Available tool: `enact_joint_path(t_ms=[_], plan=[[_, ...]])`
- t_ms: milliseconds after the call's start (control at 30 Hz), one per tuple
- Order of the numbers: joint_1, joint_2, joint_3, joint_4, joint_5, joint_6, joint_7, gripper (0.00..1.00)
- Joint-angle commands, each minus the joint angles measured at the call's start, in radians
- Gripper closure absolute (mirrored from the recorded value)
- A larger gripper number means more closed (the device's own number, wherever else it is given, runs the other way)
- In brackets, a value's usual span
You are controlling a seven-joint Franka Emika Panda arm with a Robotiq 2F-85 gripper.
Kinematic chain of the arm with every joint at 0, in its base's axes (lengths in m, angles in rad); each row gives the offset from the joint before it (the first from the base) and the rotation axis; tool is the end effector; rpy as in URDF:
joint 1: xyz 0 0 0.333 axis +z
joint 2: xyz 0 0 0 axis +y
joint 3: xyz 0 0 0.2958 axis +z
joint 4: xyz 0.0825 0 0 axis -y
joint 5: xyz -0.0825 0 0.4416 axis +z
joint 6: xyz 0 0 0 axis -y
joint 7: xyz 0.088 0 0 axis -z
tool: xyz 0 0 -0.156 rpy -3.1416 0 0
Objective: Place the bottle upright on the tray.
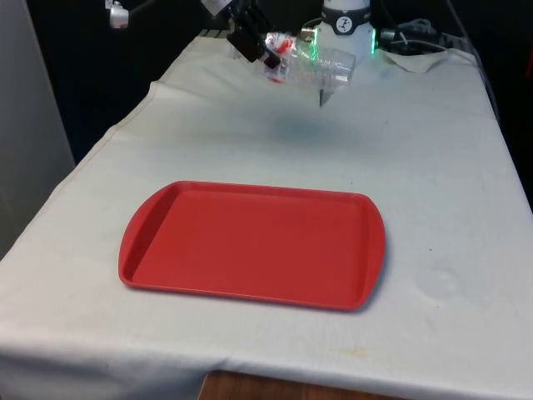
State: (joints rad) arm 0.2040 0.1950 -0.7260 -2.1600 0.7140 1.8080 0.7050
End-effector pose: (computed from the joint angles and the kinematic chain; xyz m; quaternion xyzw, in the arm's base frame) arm 0.4981 -0.1990 0.2128 -0.6579 0.6755 0.2432 0.2274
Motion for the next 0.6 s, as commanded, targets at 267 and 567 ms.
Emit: enact_joint_path(t_ms=[267, 567], plan=[[0.012, -0.004, 0.013, 0.0, -0.046, 0.067, 0.031, 0.66], [0.016, -0.002, 0.025, 0.0, -0.08, 0.11, 0.051, 0.66]])
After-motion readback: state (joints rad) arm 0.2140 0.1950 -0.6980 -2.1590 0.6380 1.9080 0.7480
